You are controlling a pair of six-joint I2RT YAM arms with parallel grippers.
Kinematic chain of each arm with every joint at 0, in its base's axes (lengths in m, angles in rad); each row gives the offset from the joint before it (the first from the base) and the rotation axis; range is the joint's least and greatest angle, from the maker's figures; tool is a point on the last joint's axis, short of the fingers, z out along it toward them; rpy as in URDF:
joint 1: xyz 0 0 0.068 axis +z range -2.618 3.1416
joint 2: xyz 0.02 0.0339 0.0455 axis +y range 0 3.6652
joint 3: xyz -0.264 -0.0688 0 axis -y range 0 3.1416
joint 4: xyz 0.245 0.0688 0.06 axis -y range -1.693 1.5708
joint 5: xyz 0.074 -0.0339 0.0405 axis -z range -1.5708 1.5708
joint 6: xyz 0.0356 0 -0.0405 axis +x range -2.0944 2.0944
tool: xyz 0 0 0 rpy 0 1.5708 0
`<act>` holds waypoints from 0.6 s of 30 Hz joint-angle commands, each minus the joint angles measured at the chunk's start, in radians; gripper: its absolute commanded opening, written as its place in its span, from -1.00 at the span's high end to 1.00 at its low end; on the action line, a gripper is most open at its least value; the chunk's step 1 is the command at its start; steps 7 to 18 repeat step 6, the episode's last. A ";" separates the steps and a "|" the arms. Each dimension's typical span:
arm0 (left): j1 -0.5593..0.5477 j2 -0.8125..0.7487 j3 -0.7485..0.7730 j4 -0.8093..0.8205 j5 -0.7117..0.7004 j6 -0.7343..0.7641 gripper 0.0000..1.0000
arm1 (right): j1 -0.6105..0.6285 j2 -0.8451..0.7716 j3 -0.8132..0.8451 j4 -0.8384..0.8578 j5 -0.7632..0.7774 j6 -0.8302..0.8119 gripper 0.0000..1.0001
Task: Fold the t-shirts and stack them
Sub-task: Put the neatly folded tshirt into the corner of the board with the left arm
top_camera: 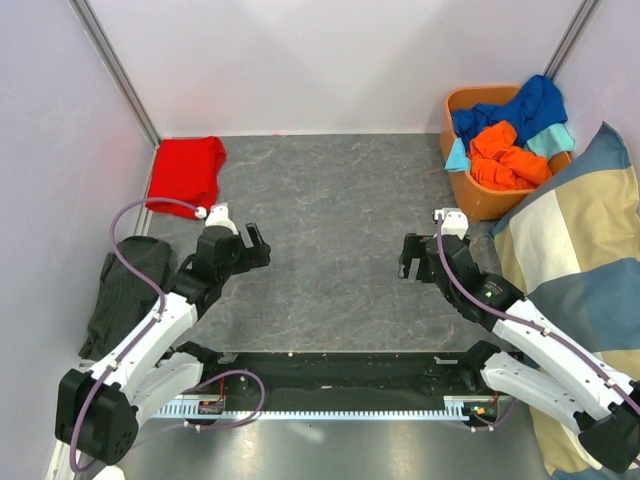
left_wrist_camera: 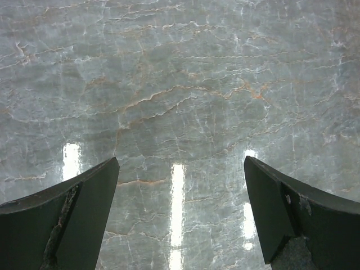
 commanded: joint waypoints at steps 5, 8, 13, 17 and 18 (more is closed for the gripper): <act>-0.011 -0.066 -0.029 0.050 -0.121 -0.007 -1.00 | 0.005 0.016 -0.002 -0.017 0.010 -0.007 -0.96; -0.011 -0.070 -0.029 0.050 -0.123 -0.006 -1.00 | 0.005 0.016 -0.003 -0.014 0.006 -0.008 -0.96; -0.011 -0.070 -0.029 0.050 -0.123 -0.006 -1.00 | 0.005 0.016 -0.003 -0.014 0.006 -0.008 -0.96; -0.011 -0.070 -0.029 0.050 -0.123 -0.006 -1.00 | 0.005 0.016 -0.003 -0.014 0.006 -0.008 -0.96; -0.011 -0.070 -0.029 0.050 -0.123 -0.006 -1.00 | 0.005 0.016 -0.003 -0.014 0.006 -0.008 -0.96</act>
